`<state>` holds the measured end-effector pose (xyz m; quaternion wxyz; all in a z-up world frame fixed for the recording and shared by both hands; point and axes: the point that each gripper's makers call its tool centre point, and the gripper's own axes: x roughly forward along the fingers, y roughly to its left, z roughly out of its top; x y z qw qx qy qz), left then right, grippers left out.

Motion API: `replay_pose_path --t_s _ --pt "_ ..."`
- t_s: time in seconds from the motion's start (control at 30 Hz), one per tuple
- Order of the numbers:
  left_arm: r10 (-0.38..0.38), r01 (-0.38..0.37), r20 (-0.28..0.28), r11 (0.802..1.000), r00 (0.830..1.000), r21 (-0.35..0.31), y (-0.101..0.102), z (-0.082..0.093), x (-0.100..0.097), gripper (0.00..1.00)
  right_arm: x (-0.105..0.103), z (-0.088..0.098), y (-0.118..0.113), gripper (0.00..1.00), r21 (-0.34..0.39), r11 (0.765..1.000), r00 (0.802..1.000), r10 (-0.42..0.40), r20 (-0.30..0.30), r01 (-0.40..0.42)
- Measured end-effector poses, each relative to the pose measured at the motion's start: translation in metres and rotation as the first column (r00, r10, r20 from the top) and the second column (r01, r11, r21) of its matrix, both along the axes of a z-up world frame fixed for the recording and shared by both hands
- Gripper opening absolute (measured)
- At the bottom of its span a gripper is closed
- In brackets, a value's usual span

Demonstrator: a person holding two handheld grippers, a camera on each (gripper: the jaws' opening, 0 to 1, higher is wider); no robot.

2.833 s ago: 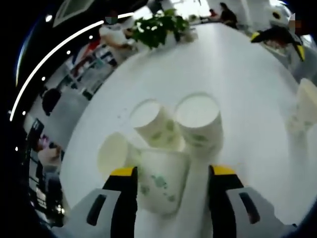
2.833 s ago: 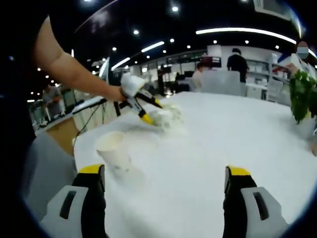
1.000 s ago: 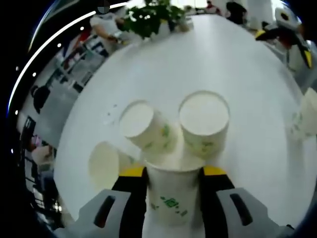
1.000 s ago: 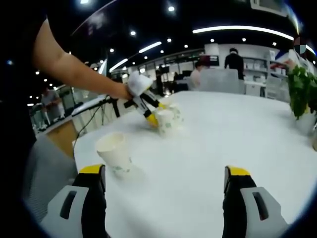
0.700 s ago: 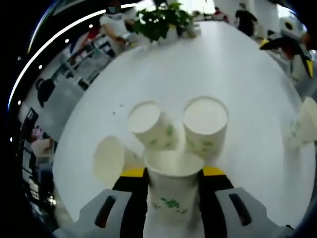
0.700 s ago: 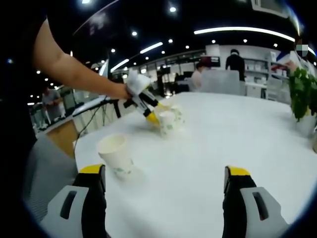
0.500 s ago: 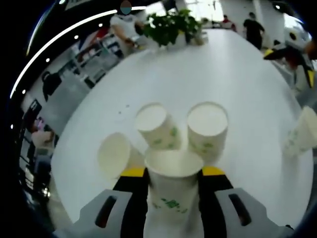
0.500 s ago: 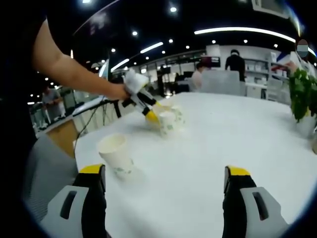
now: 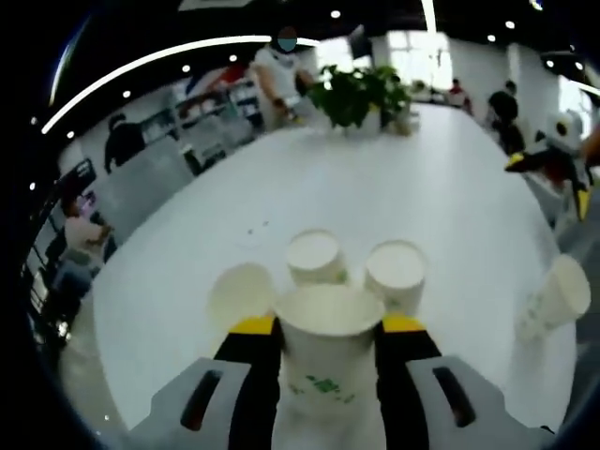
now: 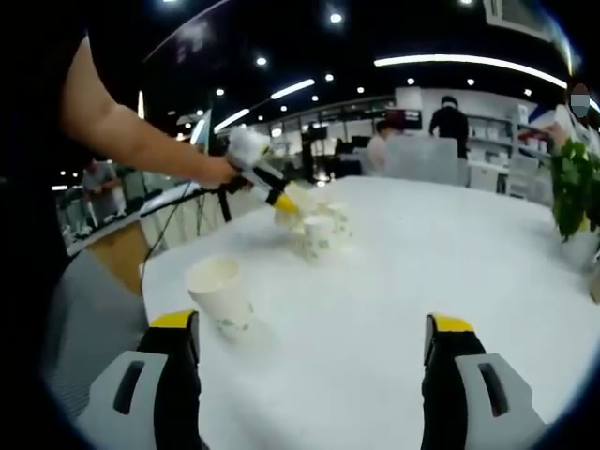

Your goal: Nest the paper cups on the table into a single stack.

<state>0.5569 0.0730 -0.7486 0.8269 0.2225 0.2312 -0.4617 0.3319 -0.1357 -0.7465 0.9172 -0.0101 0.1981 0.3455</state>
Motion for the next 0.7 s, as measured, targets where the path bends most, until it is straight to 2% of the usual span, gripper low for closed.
replay_pose_path --t_s 0.07,0.23,0.37,0.5,0.7 --pt "0.019 -0.019 -0.007 0.998 1.000 -0.064 -0.003 0.008 0.000 0.38 0.001 0.000 -0.001 1.00 0.003 1.000 1.000 -0.005 -0.002 0.005" --pt "0.028 -0.028 0.001 0.995 1.000 -0.096 -0.002 0.017 -0.003 0.38 0.001 -0.004 -0.002 1.00 -0.021 1.000 1.000 0.006 -0.002 -0.006" --pt "0.044 -0.043 0.002 0.987 0.999 -0.152 -0.003 0.028 -0.005 0.38 0.000 -0.007 -0.004 1.00 -0.022 1.000 1.000 0.008 -0.010 -0.008" --pt "0.082 -0.081 -0.006 0.967 0.997 -0.240 -0.002 0.042 -0.002 0.38 -0.001 -0.010 -0.007 1.00 -0.044 0.999 1.000 0.008 -0.015 -0.008" --pt "0.092 -0.083 0.015 0.948 0.996 -0.306 -0.005 0.058 -0.003 0.38 -0.002 -0.011 -0.010 1.00 -0.043 0.999 1.000 0.006 0.006 -0.005"
